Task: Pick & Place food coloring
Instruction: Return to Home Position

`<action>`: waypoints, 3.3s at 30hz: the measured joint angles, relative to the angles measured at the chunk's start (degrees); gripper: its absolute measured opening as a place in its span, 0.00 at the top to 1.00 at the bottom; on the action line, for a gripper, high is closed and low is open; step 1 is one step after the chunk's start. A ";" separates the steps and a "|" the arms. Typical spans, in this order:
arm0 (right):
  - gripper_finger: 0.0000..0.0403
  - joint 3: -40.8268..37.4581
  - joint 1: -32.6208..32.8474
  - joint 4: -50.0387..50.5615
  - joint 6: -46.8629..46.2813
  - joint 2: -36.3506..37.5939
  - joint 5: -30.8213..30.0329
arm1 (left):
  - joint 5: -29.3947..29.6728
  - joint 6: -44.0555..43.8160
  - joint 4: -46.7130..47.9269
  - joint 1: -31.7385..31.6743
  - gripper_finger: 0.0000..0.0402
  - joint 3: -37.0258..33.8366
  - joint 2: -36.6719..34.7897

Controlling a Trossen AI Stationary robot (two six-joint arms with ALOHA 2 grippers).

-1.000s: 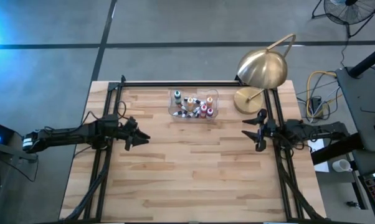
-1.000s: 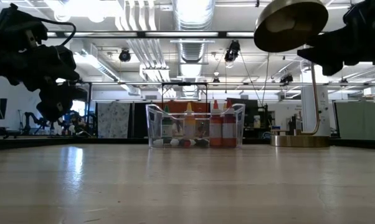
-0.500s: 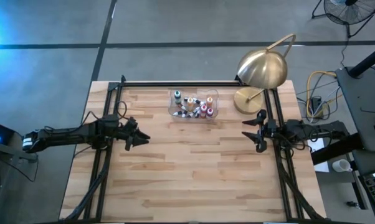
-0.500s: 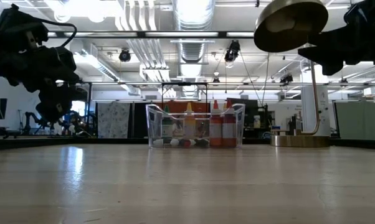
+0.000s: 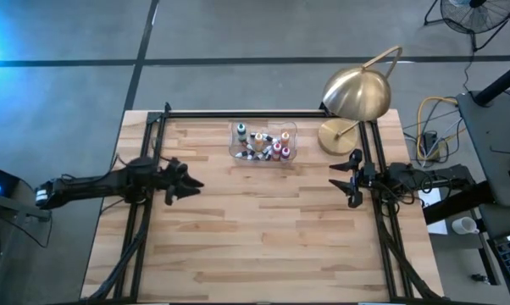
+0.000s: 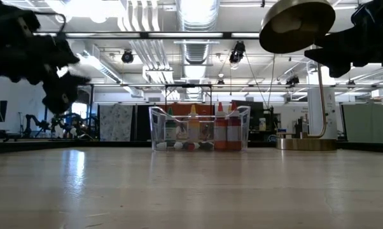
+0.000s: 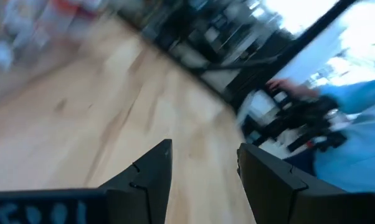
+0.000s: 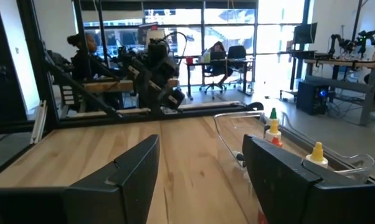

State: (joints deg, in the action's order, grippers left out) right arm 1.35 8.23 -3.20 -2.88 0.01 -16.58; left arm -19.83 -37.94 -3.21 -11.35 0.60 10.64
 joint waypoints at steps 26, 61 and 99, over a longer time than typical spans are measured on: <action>0.44 -0.83 -6.86 -0.03 0.07 0.00 -0.01 | 0.41 -0.01 -1.78 4.68 0.61 -0.17 -10.65; 0.44 -0.83 -8.00 -0.06 0.07 -0.90 0.04 | 0.24 -0.04 -0.71 4.76 0.61 -0.26 -8.47; 0.44 -0.81 -7.98 -0.07 0.06 -0.90 0.01 | 0.24 -0.04 -0.64 4.71 0.61 -0.26 -8.47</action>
State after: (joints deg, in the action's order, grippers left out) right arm 0.54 0.25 -3.27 -2.82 -0.89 -16.57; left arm -19.59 -37.98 -3.86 -6.63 0.34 2.17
